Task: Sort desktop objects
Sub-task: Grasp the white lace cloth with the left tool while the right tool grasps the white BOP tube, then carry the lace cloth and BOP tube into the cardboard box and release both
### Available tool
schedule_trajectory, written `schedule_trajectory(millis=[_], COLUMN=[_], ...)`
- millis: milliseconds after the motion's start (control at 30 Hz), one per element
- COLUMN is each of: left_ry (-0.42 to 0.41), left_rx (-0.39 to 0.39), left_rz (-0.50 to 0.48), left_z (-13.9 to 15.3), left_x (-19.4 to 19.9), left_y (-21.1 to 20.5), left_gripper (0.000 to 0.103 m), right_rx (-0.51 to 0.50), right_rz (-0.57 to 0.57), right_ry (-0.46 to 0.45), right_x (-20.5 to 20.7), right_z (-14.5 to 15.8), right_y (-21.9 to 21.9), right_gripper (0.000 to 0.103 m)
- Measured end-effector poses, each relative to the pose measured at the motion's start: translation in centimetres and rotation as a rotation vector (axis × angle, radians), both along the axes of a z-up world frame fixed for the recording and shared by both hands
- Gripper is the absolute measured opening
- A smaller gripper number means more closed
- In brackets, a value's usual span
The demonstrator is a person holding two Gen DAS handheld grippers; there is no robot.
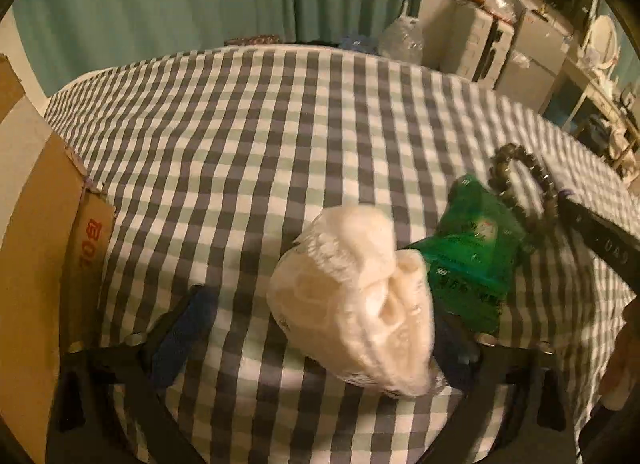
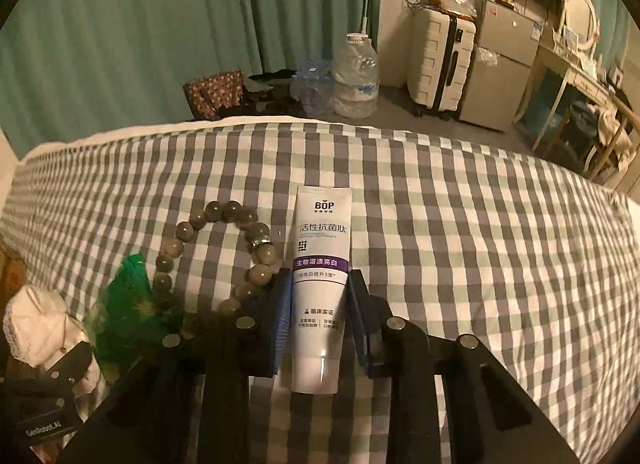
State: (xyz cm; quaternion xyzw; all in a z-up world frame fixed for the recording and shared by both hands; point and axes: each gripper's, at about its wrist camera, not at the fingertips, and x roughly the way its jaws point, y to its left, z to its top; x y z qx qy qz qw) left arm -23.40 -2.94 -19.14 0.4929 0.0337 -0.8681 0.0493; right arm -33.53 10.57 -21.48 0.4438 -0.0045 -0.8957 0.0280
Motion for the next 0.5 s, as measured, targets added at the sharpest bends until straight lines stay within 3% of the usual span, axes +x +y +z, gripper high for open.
schedule_trajectory(millis=[33,133,233,500], left_ry=[0.012,0.002,-0.006,0.066], left_rx=[-0.011,0.011,0.042,0.062], left_rz=[-0.018,-0.055,-0.07,-0.115], left_z=[0.5,1.5,2.7,8.7], left_x=[0.6,1.1,2.2,6.1], left_y=[-0.2,0.0,-0.2,-0.3], left_gripper=[0.055,0.019,0.013,0.013], right_rx=[-0.006,-0.04,-0.106,-0.202], right_rz=[0.003,-0.005,-0.016,0.024], right_ry=[-0.002,-0.003,-0.003,0.051], right_x=[0.1,1.1,2.3,8.4], right_z=[0.0,0.5,1.2,6.9], right_y=[0.1,0.8,1.3,1.1], right_gripper=[0.027,0.027,0.027,0.027])
